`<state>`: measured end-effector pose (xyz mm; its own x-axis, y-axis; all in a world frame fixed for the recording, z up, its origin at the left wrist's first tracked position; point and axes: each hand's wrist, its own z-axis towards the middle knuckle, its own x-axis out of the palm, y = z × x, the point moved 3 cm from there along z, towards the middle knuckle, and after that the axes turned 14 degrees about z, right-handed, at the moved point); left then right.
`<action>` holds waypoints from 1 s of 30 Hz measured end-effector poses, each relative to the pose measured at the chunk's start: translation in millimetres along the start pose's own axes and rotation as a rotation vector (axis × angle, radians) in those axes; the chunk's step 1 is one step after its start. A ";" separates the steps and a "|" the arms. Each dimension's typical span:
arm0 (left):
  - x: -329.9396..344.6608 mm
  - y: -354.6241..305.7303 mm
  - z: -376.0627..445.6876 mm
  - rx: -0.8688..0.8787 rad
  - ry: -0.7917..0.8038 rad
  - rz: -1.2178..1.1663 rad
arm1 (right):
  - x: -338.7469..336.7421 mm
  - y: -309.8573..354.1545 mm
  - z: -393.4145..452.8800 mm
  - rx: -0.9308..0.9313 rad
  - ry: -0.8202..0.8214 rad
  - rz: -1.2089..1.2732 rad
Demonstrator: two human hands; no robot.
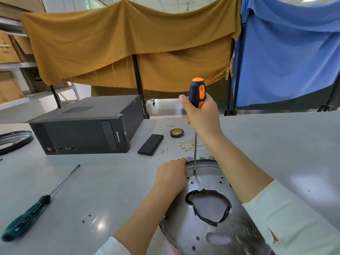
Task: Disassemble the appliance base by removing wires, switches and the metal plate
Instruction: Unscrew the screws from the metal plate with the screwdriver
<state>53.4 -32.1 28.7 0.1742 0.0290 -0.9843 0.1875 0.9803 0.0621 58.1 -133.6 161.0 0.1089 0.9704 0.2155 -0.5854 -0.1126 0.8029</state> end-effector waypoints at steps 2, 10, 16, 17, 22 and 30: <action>-0.5 -0.2 -1.3 0.005 -0.002 0.000 | 1.0 -0.7 2.2 0.178 0.195 0.207; -0.6 0.5 -1.6 -0.003 -0.012 0.010 | -10.0 1.2 2.4 0.112 0.088 0.144; -1.8 -0.9 -1.5 0.004 -0.014 0.024 | -11.4 0.1 3.0 0.134 -0.017 0.297; -1.9 -1.0 -1.6 0.006 -0.013 0.023 | -6.9 1.1 3.9 0.249 0.188 0.401; -1.1 -0.7 -1.8 0.001 -0.002 0.000 | 2.5 5.0 6.1 0.398 0.591 0.393; -3.0 -0.7 -1.9 0.001 0.000 0.015 | -16.6 -2.9 3.6 0.050 -0.168 0.275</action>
<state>50.9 -32.5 31.2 0.1770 0.0438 -0.9832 0.1855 0.9796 0.0771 60.9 -150.2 157.1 0.0854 0.8539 0.5134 -0.5718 -0.3800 0.7271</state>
